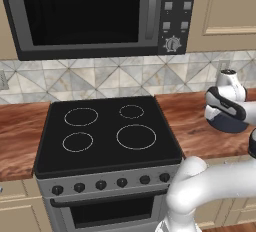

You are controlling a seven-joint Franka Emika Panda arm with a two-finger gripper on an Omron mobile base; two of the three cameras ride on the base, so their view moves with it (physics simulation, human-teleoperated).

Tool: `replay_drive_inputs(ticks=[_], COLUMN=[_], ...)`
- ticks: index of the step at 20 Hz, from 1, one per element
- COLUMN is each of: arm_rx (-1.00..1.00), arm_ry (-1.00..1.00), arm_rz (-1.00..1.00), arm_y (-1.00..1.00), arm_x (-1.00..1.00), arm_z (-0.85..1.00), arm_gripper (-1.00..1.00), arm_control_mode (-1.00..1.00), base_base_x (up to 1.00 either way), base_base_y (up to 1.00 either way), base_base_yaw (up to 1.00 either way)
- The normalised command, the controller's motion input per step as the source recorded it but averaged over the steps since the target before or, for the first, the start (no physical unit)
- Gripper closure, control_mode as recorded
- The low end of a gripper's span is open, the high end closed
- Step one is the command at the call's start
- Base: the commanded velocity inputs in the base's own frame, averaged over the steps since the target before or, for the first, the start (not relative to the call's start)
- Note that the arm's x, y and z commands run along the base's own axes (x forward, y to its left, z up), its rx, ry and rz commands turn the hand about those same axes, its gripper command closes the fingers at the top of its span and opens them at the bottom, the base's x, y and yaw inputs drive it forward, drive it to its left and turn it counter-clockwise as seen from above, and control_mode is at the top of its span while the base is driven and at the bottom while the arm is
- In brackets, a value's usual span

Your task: Turn on the sink faucet. Then move the mushroom from the counter to the sink. Turn off the sink. Move the vegetable from the sink to the pot next to the stove. Finally move the pot to the rear left burner.

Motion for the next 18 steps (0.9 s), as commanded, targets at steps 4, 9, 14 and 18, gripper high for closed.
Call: replay_drive_inputs(ticks=[4, 9, 14, 18], arm_rx=[0.03, 0.02, 0.01, 0.00], arm_ry=[-0.06, -0.03, -0.07, -0.07], arm_rz=[0.13, 0.11, 0.10, 0.08], arm_y=[-0.36, -0.36, -0.31, -0.21], arm_x=[0.00, 0.00, 0.00, 0.00], arm_z=[-0.07, -0.11, -0.02, 0.00], arm_gripper=[-1.00, -1.00, -1.00, -1.00], arm_control_mode=[-1.00, -1.00, -1.00, -1.00], base_base_x=[0.00, 0.00, 0.00, 0.00], base_base_y=[0.00, 0.00, 0.00, 0.00], base_base_yaw=[0.00, 0.00, 0.00, 0.00])
